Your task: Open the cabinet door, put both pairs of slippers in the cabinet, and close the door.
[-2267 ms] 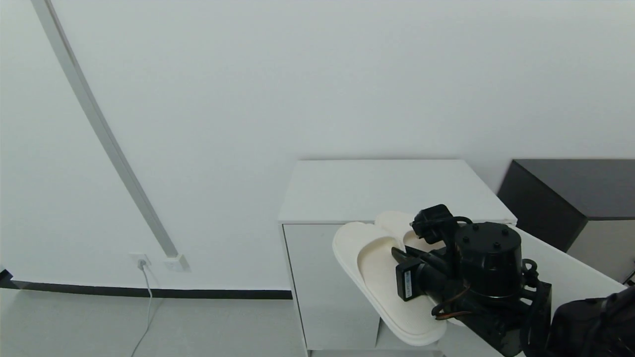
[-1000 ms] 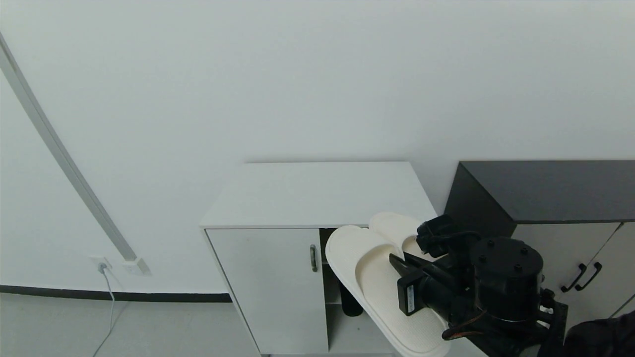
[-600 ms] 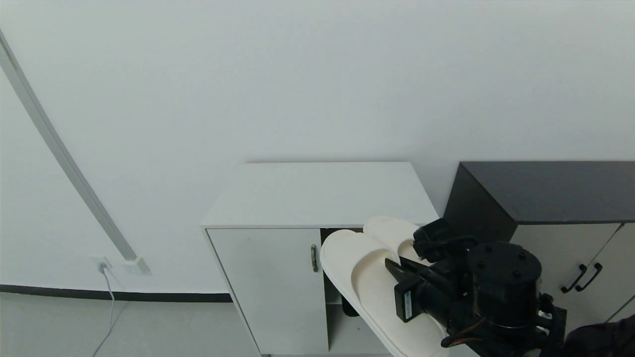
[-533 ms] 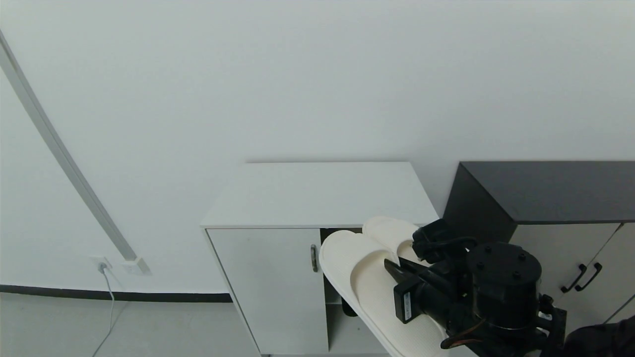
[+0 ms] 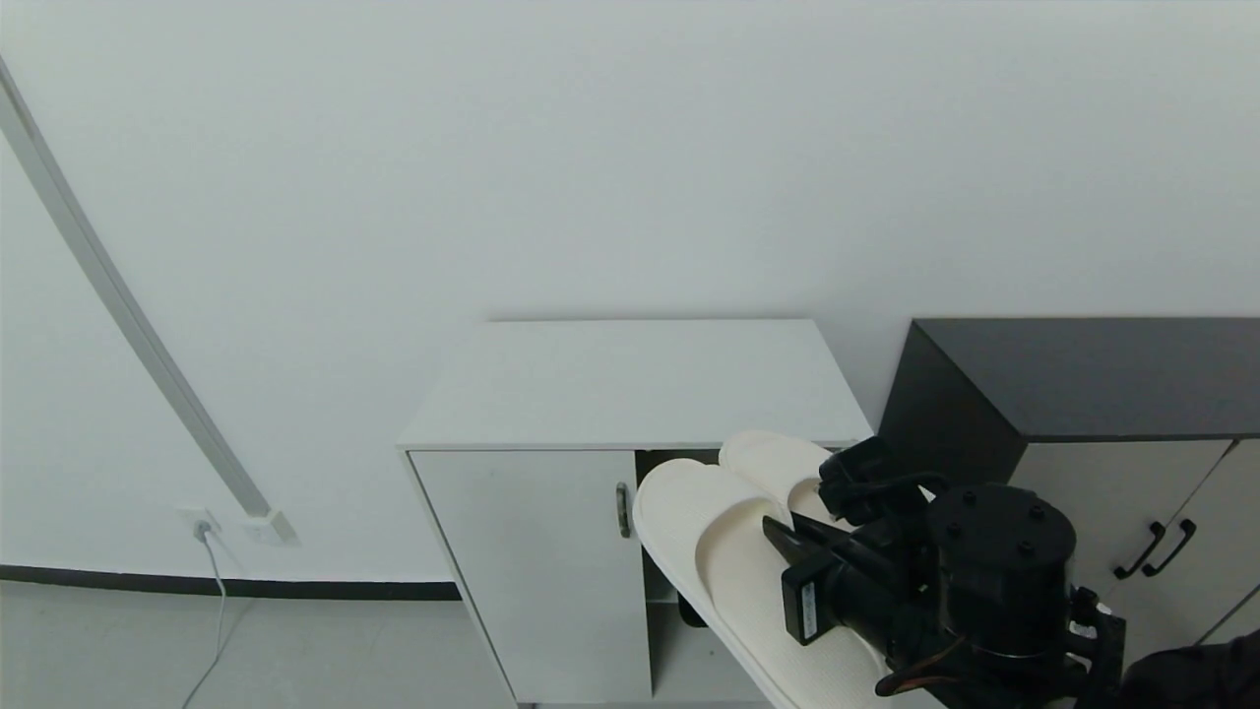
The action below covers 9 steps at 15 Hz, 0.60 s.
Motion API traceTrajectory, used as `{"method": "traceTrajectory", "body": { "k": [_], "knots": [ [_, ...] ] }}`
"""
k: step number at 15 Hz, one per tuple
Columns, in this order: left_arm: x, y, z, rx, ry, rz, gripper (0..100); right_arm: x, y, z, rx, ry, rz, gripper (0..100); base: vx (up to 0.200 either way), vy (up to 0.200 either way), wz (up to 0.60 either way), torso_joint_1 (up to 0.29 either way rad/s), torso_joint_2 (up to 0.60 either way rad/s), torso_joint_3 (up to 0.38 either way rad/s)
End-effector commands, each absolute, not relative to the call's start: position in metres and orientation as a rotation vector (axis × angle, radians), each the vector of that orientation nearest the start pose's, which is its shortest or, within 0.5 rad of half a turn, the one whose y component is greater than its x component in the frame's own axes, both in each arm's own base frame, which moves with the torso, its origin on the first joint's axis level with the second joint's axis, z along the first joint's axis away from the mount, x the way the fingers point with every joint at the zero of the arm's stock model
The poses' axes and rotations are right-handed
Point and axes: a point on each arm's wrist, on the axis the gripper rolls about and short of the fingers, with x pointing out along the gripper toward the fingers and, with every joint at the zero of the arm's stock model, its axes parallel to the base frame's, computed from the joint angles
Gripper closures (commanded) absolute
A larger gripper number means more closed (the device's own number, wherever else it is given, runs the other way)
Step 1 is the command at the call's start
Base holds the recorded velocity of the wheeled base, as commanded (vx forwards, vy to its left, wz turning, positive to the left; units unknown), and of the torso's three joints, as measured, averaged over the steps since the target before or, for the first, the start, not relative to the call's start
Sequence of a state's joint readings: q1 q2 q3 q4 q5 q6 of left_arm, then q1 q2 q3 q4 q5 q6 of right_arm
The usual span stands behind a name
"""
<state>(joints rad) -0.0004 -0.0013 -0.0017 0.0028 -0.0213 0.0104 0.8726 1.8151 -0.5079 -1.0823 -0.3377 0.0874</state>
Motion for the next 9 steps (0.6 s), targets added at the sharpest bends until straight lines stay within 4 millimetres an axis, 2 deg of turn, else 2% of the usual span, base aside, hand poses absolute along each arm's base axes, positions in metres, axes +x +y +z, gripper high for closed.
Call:
{"method": "traceTrajectory", "body": {
  "k": [1,3,9],
  "knots": [
    [-0.0229,-0.0005,0.0756,0.011,0.001,-0.021,100,0.1869,0.2166,0.1216,-0.042,0.202,0.535,100,0.0,0.0,0.0,-0.149,0.34,0.178],
    [-0.0229,-0.0005,0.0756,0.011,0.001,-0.021,100,0.1807,0.2125,0.1182,-0.045,0.203,0.545,100,0.0,0.0,0.0,-0.159,0.36,0.195],
    [-0.0229,-0.0005,0.0756,0.011,0.001,-0.021,100,0.1799,0.2121,0.1166,-0.04,0.191,0.546,100,0.0,0.0,0.0,-0.182,0.43,0.241]
  ]
}}
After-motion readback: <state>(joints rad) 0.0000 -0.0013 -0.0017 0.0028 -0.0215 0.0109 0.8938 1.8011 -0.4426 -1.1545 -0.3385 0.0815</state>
